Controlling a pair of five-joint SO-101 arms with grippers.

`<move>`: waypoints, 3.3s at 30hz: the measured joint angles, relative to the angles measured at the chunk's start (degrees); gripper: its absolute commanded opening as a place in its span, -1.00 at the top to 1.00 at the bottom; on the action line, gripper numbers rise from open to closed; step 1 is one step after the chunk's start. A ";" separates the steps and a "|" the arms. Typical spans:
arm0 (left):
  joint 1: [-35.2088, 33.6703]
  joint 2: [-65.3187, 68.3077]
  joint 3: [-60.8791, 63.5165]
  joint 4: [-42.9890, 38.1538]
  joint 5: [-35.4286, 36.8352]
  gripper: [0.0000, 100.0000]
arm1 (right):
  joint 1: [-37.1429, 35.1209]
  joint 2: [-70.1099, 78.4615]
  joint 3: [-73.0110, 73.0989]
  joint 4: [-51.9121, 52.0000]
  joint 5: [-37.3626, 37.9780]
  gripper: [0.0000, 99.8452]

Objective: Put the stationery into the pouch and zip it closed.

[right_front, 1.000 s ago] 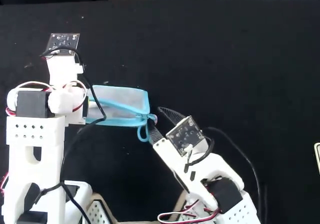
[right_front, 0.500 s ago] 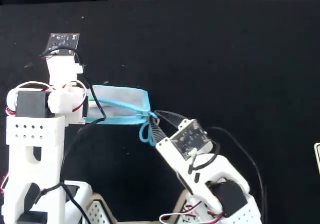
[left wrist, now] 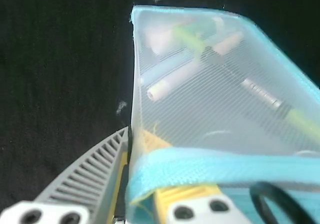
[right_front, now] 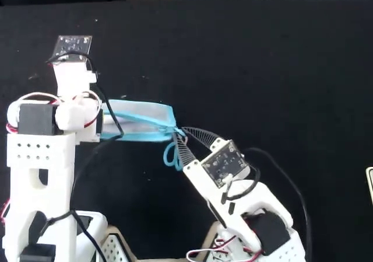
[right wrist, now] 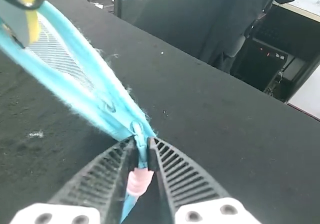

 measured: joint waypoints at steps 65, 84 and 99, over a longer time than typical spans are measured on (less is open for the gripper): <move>-3.52 -31.47 21.19 -15.91 -10.99 0.63 | 0.26 65.32 -72.18 18.46 4.57 0.98; -3.78 -37.45 43.52 -56.88 3.52 0.63 | -12.66 65.05 -73.76 28.48 4.57 0.98; -3.78 -49.49 43.43 -38.33 6.07 0.61 | -12.92 65.05 -71.65 21.19 5.36 0.98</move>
